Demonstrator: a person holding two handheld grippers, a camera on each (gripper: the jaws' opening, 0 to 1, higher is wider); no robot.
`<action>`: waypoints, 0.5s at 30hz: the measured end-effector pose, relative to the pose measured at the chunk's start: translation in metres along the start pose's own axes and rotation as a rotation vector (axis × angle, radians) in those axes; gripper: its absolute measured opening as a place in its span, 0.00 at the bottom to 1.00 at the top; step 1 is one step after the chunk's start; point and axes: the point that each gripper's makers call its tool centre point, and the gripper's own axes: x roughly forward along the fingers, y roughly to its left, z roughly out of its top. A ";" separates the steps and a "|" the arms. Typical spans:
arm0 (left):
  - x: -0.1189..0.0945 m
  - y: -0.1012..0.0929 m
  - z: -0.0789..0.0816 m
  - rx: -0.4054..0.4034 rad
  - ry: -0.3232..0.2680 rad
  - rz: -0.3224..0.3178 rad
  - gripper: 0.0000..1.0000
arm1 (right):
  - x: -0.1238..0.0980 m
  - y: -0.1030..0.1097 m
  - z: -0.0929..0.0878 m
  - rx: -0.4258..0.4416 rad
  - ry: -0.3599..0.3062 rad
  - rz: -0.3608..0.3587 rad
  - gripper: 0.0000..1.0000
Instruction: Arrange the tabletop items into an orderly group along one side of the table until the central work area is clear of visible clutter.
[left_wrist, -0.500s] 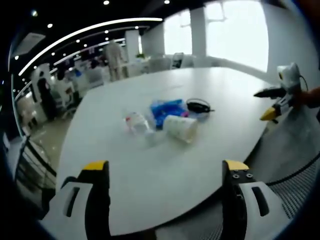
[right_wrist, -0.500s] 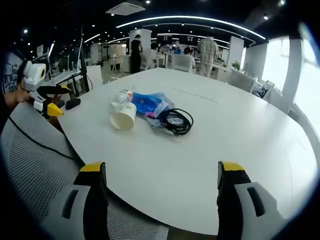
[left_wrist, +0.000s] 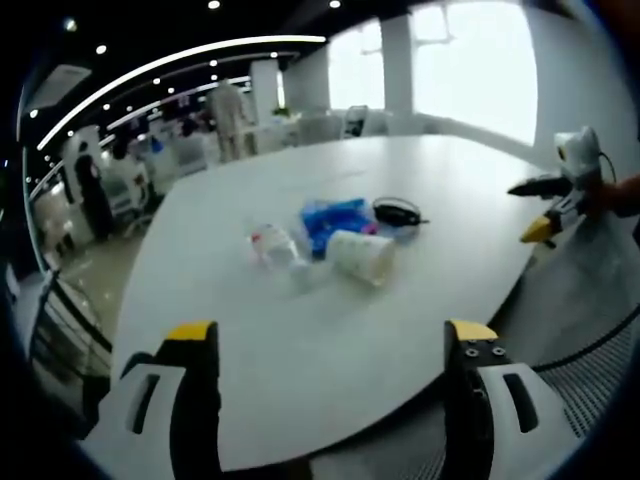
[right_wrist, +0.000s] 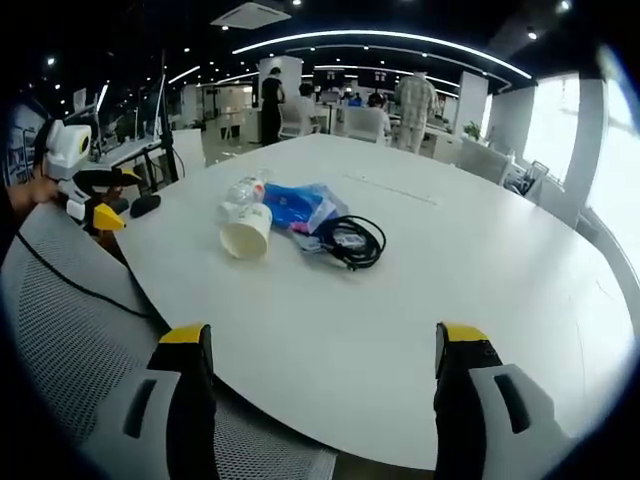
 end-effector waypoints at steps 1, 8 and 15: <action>0.000 0.000 0.000 0.000 0.001 0.000 0.89 | 0.000 0.000 0.000 0.000 0.000 0.001 0.91; 0.000 0.001 0.000 -0.003 -0.003 0.005 0.89 | 0.000 0.000 -0.001 -0.003 0.002 -0.001 0.91; 0.000 0.000 -0.001 -0.002 0.003 -0.001 0.89 | 0.000 -0.001 0.000 0.003 -0.003 -0.007 0.92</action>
